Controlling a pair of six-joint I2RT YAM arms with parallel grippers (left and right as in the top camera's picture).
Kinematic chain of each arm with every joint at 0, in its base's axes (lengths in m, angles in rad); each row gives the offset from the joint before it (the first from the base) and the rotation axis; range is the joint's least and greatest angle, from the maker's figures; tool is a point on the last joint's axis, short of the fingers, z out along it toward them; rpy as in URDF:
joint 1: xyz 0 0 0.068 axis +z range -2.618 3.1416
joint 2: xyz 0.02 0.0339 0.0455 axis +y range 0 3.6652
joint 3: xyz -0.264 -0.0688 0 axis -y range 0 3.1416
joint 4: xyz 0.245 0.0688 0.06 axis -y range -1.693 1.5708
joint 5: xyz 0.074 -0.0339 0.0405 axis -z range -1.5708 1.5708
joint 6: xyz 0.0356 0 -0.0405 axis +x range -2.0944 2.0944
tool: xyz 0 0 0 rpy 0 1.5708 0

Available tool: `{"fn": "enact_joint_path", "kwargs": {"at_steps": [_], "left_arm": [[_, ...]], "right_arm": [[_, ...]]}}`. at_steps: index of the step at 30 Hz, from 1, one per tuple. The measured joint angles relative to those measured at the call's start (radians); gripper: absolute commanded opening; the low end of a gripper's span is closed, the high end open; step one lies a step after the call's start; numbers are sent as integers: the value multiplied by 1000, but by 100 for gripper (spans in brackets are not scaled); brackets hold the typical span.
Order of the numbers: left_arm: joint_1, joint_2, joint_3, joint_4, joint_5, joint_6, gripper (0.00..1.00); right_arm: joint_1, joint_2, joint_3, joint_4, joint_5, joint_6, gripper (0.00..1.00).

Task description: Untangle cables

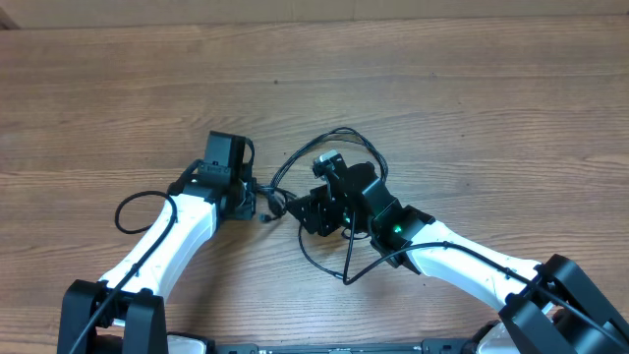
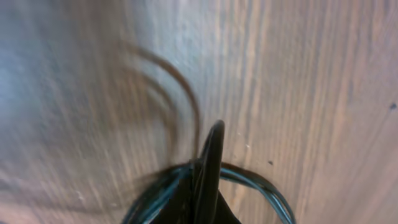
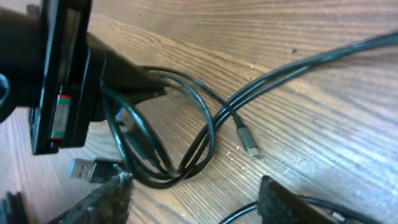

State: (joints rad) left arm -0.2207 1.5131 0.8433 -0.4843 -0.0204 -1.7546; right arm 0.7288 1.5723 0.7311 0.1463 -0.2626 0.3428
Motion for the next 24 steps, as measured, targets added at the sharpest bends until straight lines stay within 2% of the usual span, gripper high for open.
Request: {"fn": "enact_joint_path", "kwargs": {"at_steps": [4, 14, 18, 24], "left_arm": [[0, 0, 0, -60, -42, 4, 4], [0, 0, 0, -212, -103, 8, 4], [1, 0, 0, -177, -36, 10, 4], [3, 0, 0, 29, 192, 31, 5]], "right_arm": [[0, 0, 0, -2, 4, 0, 73], [0, 0, 0, -8, 4, 1, 74], [0, 0, 0, -9, 4, 1, 73], [0, 0, 0, -17, 5, 0, 73]]}}
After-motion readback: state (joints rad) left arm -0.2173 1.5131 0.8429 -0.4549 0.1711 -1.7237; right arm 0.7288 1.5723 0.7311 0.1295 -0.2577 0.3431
